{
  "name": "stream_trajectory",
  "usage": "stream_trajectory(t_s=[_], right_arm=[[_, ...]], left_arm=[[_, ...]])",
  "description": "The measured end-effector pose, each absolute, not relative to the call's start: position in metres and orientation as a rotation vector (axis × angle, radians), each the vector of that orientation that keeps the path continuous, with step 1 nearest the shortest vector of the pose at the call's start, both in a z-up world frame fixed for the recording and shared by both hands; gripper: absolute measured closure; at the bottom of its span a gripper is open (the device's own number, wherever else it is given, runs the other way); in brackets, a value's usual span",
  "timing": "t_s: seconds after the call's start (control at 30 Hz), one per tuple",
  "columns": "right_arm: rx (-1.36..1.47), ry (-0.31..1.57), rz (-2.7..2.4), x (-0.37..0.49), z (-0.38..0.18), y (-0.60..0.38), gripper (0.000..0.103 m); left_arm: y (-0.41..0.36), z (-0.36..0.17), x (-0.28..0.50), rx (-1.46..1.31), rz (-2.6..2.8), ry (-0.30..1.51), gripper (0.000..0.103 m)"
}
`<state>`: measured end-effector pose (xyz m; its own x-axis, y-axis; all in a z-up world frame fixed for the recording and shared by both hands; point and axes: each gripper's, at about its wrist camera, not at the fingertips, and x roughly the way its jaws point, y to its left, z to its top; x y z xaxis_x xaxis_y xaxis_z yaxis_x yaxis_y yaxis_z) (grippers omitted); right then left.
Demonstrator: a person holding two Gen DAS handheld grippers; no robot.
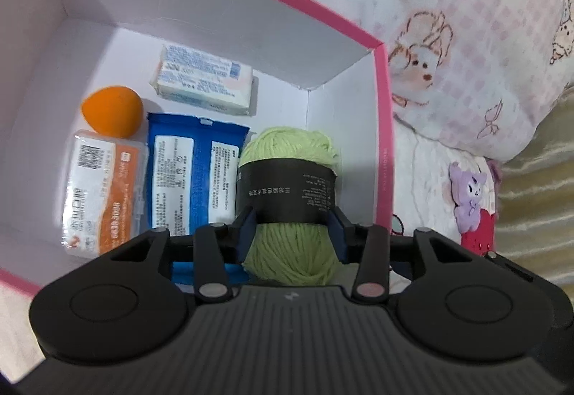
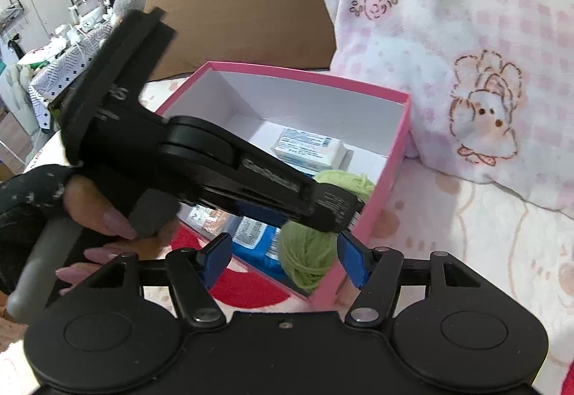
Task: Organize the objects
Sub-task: 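Open the left gripper to release the yarn ball and lift away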
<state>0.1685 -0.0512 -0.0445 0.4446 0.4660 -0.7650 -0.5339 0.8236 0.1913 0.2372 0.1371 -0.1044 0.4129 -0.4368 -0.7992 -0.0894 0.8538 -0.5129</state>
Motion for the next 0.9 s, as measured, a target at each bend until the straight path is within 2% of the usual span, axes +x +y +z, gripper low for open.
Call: stream_trajectory(t_s=[0.27,0.37,0.6,0.9], right_arm=[[-0.104,0.913,0.61,0.158,-0.023,-0.051,0.035],[-0.087,0.908,0.636,0.153,-0.012,-0.052,0.033],[-0.087,0.905,0.628,0.127,0.018,-0.057,0.03],[-0.093,0.907,0.555,0.09,0.036,-0.07,0.027]], left_arm=[[0.134,-0.042,0.215,-0.404,-0.224,1.099,0.04],[0.138,-0.023,0.205,-0.353,-0.199,1.103,0.036],[0.145,0.008,0.168,-0.292,-0.116,1.124,0.017],[0.143,0.031,0.115,-0.286,-0.115,1.119,0.013]])
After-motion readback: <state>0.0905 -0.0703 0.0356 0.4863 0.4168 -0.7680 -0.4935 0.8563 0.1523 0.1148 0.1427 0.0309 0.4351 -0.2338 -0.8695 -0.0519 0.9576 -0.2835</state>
